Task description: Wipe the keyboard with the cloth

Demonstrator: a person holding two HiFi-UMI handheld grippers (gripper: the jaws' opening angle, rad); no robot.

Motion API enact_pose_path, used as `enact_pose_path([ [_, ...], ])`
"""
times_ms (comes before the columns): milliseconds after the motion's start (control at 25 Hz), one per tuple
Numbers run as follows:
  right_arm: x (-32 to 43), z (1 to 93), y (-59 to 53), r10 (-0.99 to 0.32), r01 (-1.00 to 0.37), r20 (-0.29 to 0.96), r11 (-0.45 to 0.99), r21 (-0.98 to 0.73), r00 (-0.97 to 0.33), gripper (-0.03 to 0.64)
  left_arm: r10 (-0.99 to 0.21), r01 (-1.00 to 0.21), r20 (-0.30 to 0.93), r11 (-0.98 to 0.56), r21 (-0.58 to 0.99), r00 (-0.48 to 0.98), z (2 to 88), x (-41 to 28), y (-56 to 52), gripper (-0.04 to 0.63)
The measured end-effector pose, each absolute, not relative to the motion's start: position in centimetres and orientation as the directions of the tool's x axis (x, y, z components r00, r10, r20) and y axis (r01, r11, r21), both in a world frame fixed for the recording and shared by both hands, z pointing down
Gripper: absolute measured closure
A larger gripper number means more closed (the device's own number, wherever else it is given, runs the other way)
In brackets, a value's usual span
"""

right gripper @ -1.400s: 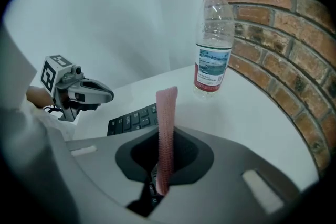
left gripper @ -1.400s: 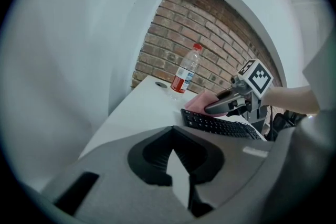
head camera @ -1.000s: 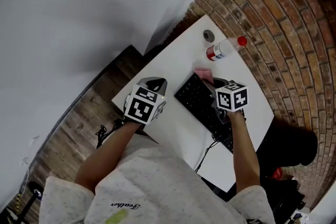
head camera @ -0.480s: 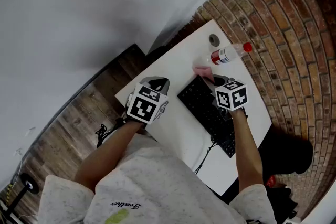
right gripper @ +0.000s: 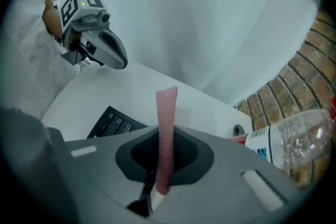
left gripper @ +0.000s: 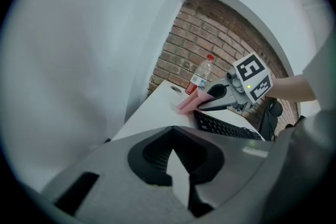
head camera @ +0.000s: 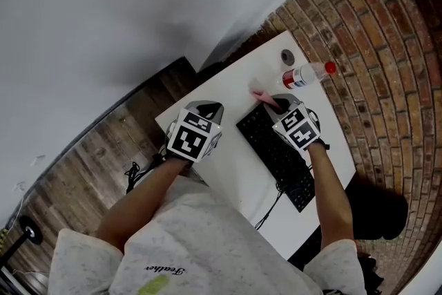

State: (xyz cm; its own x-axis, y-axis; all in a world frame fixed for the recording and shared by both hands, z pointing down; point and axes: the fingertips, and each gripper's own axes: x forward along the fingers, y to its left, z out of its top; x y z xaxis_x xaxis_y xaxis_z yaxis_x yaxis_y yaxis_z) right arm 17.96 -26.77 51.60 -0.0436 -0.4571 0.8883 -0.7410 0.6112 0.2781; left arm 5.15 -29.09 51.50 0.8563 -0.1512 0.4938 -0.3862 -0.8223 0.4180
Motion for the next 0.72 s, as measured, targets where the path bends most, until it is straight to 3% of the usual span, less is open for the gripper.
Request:
enact_pose_path([
  [720,14.1,52.9,-24.7,-0.352,-0.564,0.929,0.792,0.233,-0.110,0.593,-0.239,-0.472,0.498,-0.775,0.420,0.834,51.4,2.4,-26.6,0.598],
])
